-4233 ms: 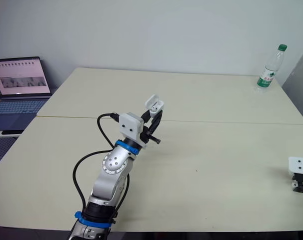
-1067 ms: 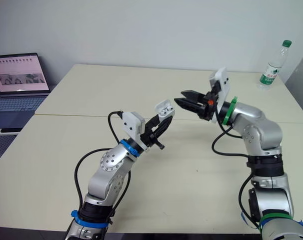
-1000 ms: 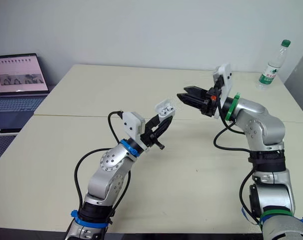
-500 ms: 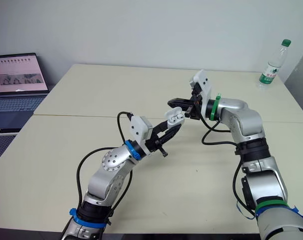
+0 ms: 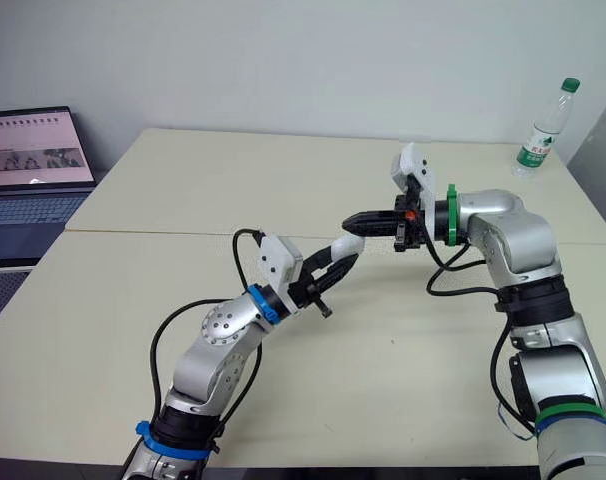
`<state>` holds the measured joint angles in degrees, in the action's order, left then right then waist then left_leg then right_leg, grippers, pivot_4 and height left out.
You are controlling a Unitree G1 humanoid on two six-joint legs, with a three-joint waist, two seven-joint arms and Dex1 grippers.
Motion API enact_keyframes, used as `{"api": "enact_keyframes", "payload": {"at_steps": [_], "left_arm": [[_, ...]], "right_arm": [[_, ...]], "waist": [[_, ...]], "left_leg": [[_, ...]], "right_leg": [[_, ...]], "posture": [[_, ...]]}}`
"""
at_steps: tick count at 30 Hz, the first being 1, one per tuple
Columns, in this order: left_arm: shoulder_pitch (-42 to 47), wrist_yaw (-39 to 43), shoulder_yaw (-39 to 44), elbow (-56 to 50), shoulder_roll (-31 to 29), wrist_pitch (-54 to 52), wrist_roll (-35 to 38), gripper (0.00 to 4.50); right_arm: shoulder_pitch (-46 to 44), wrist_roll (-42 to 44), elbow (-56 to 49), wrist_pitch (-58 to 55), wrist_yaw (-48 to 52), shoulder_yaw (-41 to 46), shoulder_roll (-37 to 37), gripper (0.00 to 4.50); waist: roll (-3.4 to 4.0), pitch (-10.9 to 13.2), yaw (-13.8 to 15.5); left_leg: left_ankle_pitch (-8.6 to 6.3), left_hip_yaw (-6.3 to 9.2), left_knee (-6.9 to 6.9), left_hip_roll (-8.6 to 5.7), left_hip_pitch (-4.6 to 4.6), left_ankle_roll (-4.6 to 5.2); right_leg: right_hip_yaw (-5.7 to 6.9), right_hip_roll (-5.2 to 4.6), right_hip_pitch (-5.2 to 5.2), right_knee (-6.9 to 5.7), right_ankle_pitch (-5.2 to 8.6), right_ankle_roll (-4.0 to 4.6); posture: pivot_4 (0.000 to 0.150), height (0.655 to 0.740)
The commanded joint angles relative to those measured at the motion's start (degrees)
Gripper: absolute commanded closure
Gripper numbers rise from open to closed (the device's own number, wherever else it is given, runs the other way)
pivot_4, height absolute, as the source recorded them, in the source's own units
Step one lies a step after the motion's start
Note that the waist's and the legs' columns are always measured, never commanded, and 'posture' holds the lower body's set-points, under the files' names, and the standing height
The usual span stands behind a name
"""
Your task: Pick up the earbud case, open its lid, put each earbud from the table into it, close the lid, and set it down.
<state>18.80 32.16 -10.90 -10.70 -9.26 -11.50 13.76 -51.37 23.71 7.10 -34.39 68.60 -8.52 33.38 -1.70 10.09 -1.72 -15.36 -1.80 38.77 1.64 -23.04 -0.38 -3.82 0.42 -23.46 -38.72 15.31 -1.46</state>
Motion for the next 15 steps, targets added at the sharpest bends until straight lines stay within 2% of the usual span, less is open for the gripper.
{"api": "enact_keyframes", "payload": {"at_steps": [1,7,8,10,12,15], "left_arm": [[1.97,-0.10,0.87,-2.29,0.42,1.24,0.74,3.73],[1.40,0.23,1.90,-3.24,0.05,-2.37,3.20,3.73],[1.00,0.94,2.38,-4.11,-0.30,-5.42,5.66,3.73],[0.24,2.19,3.61,-6.06,-1.30,-12.86,11.36,3.73],[-0.13,2.75,4.76,-7.48,-2.37,-18.78,15.70,3.73],[0.90,-1.01,8.95,-6.97,-2.42,-34.23,25.91,3.73]], "right_arm": [[2.38,-4.10,-1.97,4.55,-0.86,-2.13,0.89,4.42],[4.39,-0.64,-3.26,3.53,-2.58,3.15,0.75,4.42],[4.92,1.17,-4.38,2.33,-2.38,4.88,1.36,4.26],[6.49,4.31,-7.15,0.15,-1.65,7.87,2.93,3.82],[8.31,5.85,-9.58,-0.72,-1.13,9.07,4.46,3.13],[13.98,6.40,-14.43,0.78,1.59,9.38,8.17,1.99]], "waist": [[0.00,0.00,0.00],[-0.02,0.01,0.02],[-0.02,0.01,0.02],[-0.02,0.02,0.01],[-0.03,0.02,-0.01],[-0.04,0.02,0.00]], "left_leg": [[0.00,0.00,0.00,0.00,0.00,0.00],[0.00,0.00,0.00,0.00,0.00,0.00],[0.00,0.01,0.00,0.00,-0.01,0.00],[0.00,0.02,0.00,0.00,-0.01,0.00],[0.00,0.05,0.00,0.00,-0.02,0.00],[0.00,0.06,0.01,0.00,0.02,0.00]], "right_leg": [[0.00,0.00,0.00,0.00,0.00,0.00],[0.00,0.00,0.00,-0.02,0.00,0.00],[0.00,-0.01,0.00,-0.01,0.00,0.00],[0.01,-0.01,0.00,-0.01,0.00,0.00],[0.02,-0.01,0.00,-0.01,0.00,0.00],[0.05,0.00,0.04,-0.01,0.01,-0.02]], "posture": [[0.150,0.7400],[0.150,0.7400],[0.150,0.7400],[0.150,0.7400],[0.150,0.7400],[0.150,0.7400]]}}
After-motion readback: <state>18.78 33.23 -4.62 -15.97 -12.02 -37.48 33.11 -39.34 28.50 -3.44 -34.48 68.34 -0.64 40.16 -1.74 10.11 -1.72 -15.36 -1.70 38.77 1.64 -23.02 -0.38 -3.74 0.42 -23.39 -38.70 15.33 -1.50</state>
